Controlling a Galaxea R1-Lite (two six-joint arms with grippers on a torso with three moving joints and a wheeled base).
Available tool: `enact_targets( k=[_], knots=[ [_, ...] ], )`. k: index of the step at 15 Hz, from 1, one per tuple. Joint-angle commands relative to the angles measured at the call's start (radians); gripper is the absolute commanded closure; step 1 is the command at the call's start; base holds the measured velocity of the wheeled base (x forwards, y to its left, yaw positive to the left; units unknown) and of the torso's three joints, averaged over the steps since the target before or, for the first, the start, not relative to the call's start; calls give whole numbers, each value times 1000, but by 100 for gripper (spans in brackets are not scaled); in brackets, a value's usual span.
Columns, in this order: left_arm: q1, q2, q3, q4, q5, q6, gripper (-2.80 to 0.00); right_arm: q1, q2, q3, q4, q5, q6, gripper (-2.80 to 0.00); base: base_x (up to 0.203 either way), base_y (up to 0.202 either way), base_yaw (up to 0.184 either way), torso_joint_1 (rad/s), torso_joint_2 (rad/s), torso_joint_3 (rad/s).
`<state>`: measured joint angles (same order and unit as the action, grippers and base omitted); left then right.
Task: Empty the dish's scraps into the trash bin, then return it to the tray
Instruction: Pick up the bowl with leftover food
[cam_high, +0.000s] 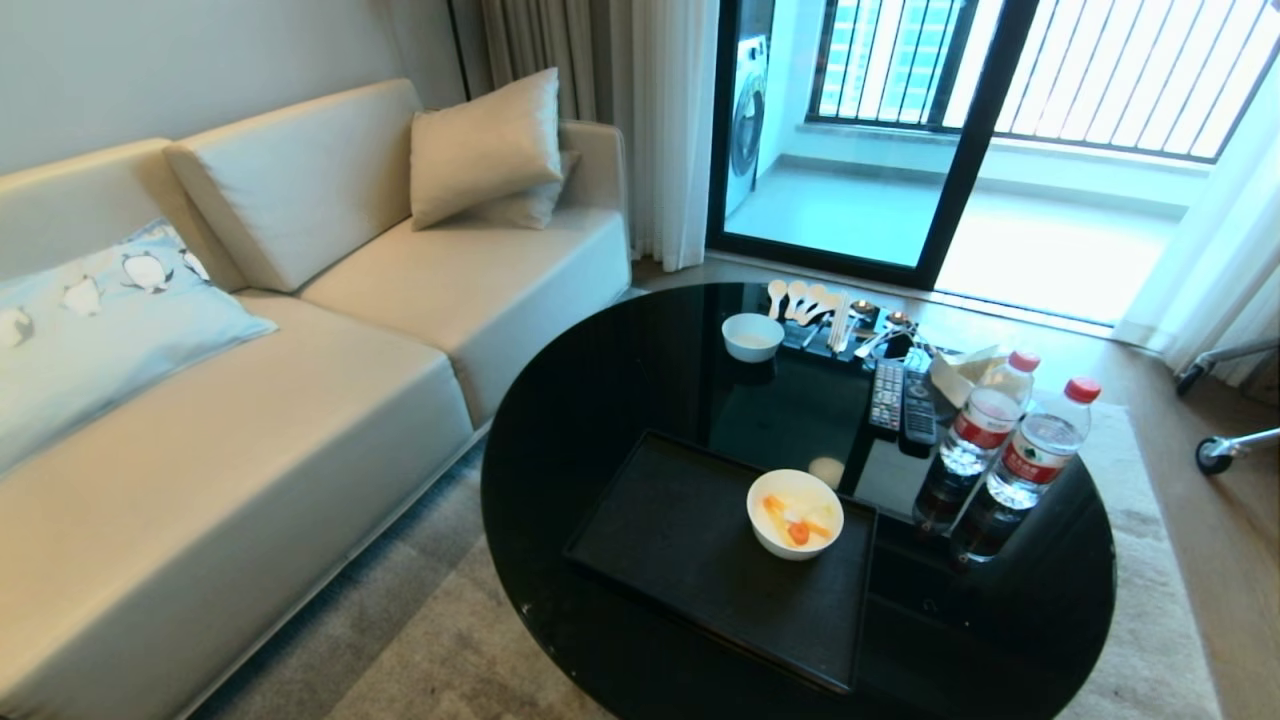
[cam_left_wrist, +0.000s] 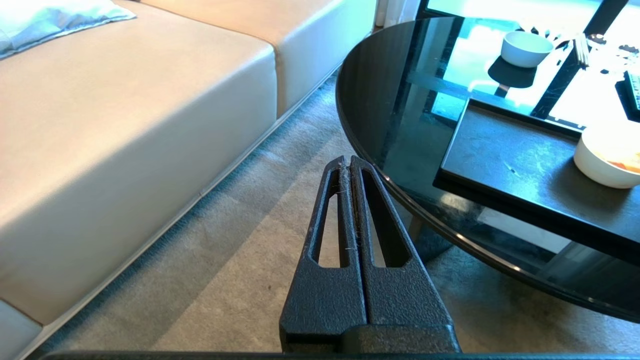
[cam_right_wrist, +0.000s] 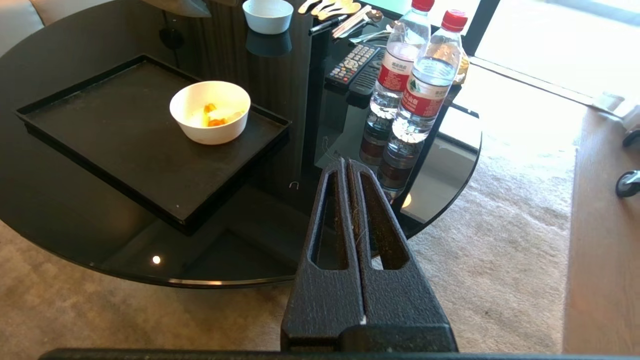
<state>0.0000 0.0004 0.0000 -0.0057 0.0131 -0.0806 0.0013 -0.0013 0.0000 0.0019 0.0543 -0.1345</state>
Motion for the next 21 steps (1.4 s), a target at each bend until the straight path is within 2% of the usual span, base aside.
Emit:
enact_targets(
  k=[1,3,6,14,18,21],
  knots=[
    [0,0,0,0,1,-1,0,0,1,0,1,0,-5,0,0,0,0,0,0,0],
    [0,0,0,0,1,-1,0,0,1,0,-9,-2,-8,0,0,0,0,0,0,0],
    [0,0,0,0,1,-1,0,0,1,-20,-18,5,-56,0,0,0,0,0,0,0],
    [0,0,0,0,1,-1,0,0,34,-124,-1,130,-94,0,0,0,0,0,0,0],
    [0,0,0,0,1,-1,0,10,196,-198,7,149,-115,0,0,0,0,0,0,0],
    [0,0,0,0,1,-1,0,68,384,-283,4,151,-149,0,0,0,0,0,0,0]
  ],
)
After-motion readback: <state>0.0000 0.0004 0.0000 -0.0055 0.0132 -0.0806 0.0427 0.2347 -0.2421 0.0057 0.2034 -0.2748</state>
